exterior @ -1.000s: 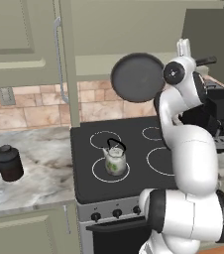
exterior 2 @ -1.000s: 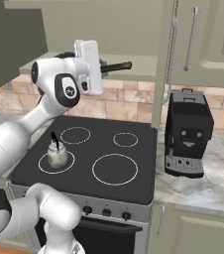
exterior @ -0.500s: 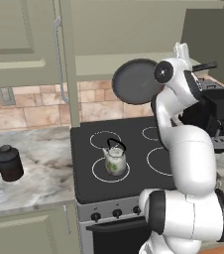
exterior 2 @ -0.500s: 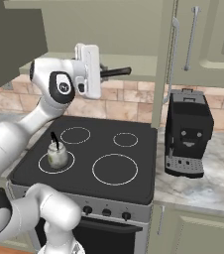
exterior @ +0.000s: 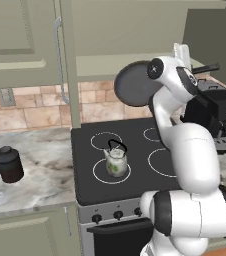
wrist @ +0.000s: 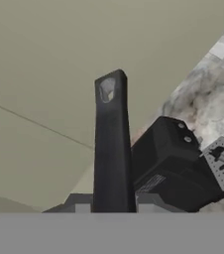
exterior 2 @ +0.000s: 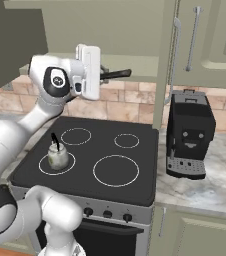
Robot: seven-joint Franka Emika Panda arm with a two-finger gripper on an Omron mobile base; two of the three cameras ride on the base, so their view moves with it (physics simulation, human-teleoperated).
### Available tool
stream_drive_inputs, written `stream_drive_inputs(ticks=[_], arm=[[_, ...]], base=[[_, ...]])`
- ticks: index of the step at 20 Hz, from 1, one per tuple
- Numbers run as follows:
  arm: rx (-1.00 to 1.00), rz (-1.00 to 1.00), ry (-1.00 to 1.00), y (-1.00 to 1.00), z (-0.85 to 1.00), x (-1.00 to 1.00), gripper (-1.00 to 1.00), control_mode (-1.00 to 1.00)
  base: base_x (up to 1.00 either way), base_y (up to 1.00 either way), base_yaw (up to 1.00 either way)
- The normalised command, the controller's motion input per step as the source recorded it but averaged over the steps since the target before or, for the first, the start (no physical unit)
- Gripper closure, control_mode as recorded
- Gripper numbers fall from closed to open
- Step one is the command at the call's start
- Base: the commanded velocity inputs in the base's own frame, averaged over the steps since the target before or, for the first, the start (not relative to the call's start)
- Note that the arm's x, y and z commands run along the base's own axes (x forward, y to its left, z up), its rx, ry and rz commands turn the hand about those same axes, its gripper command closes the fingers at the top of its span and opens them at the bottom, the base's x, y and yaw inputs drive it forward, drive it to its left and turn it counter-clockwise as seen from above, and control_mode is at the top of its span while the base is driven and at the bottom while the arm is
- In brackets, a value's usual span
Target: Pick the pan from the cabinet and place it on the stove. Then turn on the stove burner for the pan.
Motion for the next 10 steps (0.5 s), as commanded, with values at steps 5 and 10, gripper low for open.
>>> stream_drive_inputs(ticks=[5, 10], arm=[[0.01, -0.09, 0.06, 0.00, -0.04, 0.00, 1.00, -1.00], [0.00, -0.04, 0.04, 0.00, -0.11, 0.00, 1.00, -1.00]], base=[[0.00, 0.00, 0.00], [0.00, 0.00, 0.00]])
